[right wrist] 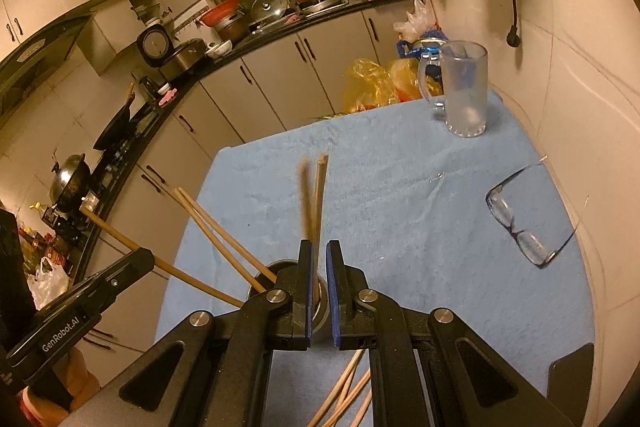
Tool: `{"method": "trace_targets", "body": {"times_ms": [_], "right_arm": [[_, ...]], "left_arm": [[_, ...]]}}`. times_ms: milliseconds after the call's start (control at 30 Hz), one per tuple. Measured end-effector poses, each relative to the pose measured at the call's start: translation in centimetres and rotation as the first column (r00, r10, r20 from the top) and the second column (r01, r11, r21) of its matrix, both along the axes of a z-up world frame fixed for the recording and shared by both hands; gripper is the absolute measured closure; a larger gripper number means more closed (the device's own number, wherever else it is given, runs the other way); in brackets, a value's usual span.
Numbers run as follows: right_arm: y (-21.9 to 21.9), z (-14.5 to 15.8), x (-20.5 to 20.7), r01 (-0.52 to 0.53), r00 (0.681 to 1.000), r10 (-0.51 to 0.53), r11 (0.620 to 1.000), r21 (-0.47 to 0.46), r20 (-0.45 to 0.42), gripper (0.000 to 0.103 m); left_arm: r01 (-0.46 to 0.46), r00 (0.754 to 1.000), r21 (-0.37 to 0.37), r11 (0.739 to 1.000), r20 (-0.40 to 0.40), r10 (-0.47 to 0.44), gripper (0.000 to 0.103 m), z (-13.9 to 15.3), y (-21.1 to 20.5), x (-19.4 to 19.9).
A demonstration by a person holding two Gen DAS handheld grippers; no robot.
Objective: Organize utensils
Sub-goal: 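Open both grippers to release the chopsticks into the holder, then move both open grippers down to the remaining loose chopsticks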
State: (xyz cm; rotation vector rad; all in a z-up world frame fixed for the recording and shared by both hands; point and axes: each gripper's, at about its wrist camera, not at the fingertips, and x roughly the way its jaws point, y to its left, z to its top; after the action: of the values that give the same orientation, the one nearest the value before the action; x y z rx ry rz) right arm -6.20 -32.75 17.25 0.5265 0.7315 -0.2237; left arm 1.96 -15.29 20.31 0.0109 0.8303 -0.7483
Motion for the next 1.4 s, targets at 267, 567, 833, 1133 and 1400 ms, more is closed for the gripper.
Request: {"method": "trace_targets", "body": {"times_ms": [267, 567, 833, 1133, 1400], "right_arm": [[-0.2, 1.1, -0.8, 0.020, 1.000, -0.020, 1.000, -0.004, 0.020, 0.096], [-0.9, 0.6, -2.6, 0.052, 0.999, -0.052, 0.998, 0.026, 0.001, 0.096], [-0.8, -2.1, -4.9, 0.075, 0.995, -0.071, 0.995, 0.061, -0.065, 0.090], [-0.2, -5.8, -7.9, 0.110, 0.984, -0.095, 0.989, 0.096, -0.152, 0.089], [-0.4, -7.7, -10.2, 0.135, 0.972, -0.108, 0.983, 0.121, -0.207, 0.089]], "left_arm": [[-0.002, 1.000, -0.017, 1.000, 0.004, 0.002, 0.097, 0.6, 0.3, -0.1], [0.000, 1.000, -0.019, 1.000, 0.015, 0.000, 0.095, 1.1, 0.7, -1.0], [-0.010, 0.998, 0.018, 1.000, 0.055, 0.009, 0.085, 1.0, 1.1, -2.5], [0.016, 0.999, 0.079, 0.997, 0.038, -0.019, 0.084, -1.4, 1.4, -4.7], [0.155, 0.982, 0.130, 0.979, -0.126, -0.138, 0.083, -6.7, -0.6, -6.1]]}}
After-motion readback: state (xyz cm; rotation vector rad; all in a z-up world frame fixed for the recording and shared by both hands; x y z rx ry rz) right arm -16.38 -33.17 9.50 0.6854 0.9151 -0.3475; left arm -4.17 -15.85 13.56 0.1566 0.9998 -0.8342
